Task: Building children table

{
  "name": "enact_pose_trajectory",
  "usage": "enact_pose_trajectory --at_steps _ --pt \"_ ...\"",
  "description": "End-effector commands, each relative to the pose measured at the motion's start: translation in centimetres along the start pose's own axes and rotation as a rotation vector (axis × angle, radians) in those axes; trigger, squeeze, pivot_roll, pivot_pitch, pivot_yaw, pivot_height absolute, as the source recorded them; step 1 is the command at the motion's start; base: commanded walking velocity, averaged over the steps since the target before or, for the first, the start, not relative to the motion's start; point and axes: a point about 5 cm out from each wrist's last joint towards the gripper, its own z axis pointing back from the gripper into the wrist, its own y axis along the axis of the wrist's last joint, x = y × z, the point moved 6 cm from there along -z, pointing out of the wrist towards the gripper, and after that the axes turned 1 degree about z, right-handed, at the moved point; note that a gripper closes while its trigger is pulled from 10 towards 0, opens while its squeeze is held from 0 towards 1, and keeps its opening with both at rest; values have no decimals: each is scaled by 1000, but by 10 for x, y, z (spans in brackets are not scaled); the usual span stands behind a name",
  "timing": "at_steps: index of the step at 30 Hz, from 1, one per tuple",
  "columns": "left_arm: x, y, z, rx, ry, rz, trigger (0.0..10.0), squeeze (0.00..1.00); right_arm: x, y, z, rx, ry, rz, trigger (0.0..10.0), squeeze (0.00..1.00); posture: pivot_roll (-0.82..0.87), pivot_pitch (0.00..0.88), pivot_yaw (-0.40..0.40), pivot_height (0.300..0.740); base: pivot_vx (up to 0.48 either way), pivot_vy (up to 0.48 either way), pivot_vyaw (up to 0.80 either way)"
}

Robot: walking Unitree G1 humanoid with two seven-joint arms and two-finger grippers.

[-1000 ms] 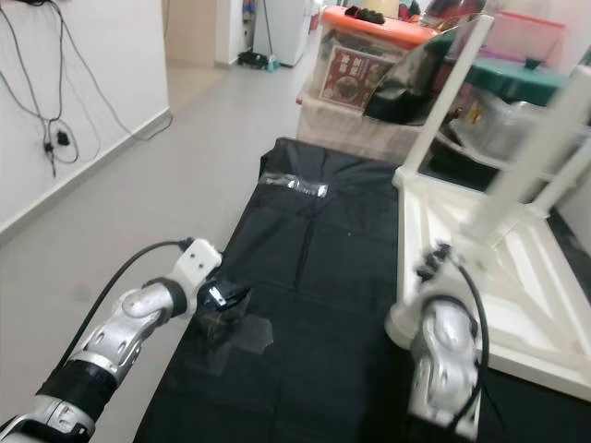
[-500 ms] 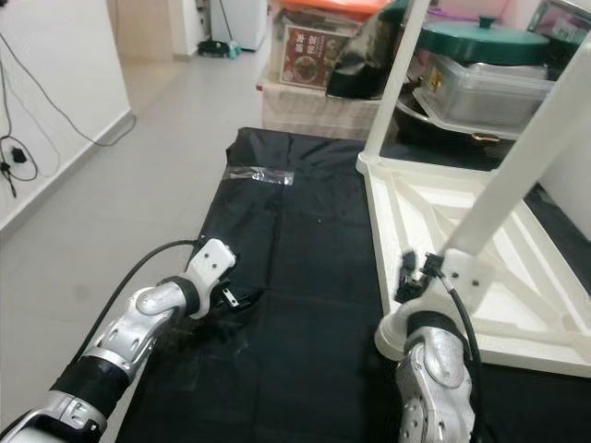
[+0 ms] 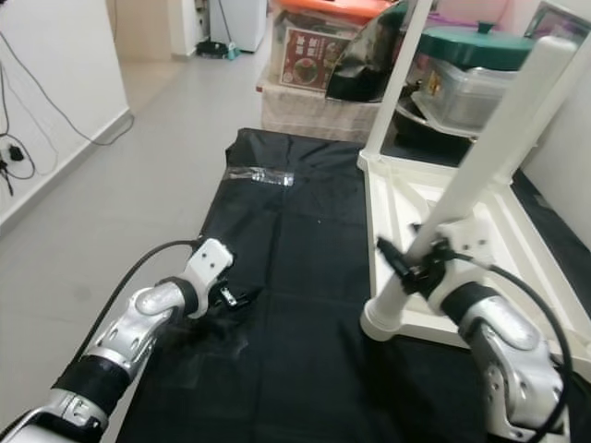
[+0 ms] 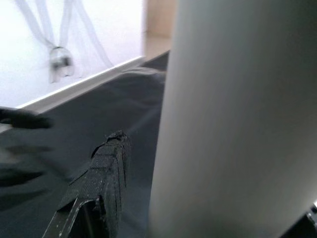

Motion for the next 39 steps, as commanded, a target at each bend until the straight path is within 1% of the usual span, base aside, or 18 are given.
enact_pose_trajectory --at_steps 1,2,8,9,10,13,14,15,19,20,21,25,26,27,28,29,35,39 --pt "2 0 0 0 -5 -9 10000 0 -20 -5 -11 -1 128 -4 5608 0 138 0 -145 740 0 0 0" --pt "1 -1 1 -3 -3 -11 10000 0 -23 -5 -13 5 152 -11 0 0 138 0 -144 740 0 0 0" --pt "-2 -4 3 -10 -1 -15 10000 0 -10 -9 -16 4 58 -10 0 0 133 0 -142 740 0 0 0" --pt "-2 -5 3 -10 0 -15 10000 0 6 -15 -18 -24 -60 -1 0 0 127 0 -142 740 0 0 0" --pt "-2 -4 3 -8 -1 -13 10000 0 44 -23 -9 -69 -392 -25 0 0 124 0 -143 740 0 0 0" --pt "0 -3 3 -3 -3 -10 10000 0 89 -46 50 -159 -1020 -126 0 0 118 0 -141 740 0 0 0" --pt "0 -3 3 -3 -3 -10 10000 0 89 -46 50 -159 -1020 -126 0 0 118 0 -141 740 0 0 0" --pt "1 -5 4 -7 -7 -9 10000 0 66 -52 83 -192 -1182 -117 0 0 101 0 -133 740 0 0 0" --pt "1 -6 4 -8 -8 -8 10000 0 54 -53 91 -199 -1209 -126 0 0 98 0 -129 740 0 0 0" --pt "1 -7 5 -13 -12 -9 10000 0 31 -55 89 -220 -1142 -129 0 0 84 0 -117 740 0 0 0" --pt "2 -8 4 -15 -22 -11 10000 0 10 -53 81 -216 -1047 -127 10000 0 72 0 -104 740 0 0 0" --pt "5 -8 4 -18 -38 -14 10000 0 -14 -42 65 -177 -886 -97 10000 0 59 0 -93 740 0 0 0" --pt "5 -7 3 -17 -43 -16 10000 0 -14 -31 62 -120 -865 -106 10000 776 52 0 -87 740 0 0 0" --pt "4 -4 0 -12 -44 -20 10000 0 -10 -7 49 -23 -746 -112 10000 1000 59 0 -91 740 0 0 0" --pt "4 -4 0 -12 -44 -20 10000 0 -10 -7 49 -23 -746 -112 10000 1000 59 0 -91 740 0 0 0" --pt "2 -2 -1 -8 -41 -21 10000 0 -11 5 39 -3 -646 -104 10000 0 65 0 -94 740 0 0 0" --pt "0 -2 1 -6 -30 -22 10000 0 -20 51 32 151 -295 -15 10000 0 72 0 -100 740 0 0 0" --pt "1 -3 1 -6 -30 -22 10000 0 -35 37 33 89 -75 57 10000 0 91 0 -107 740 0 0 0"
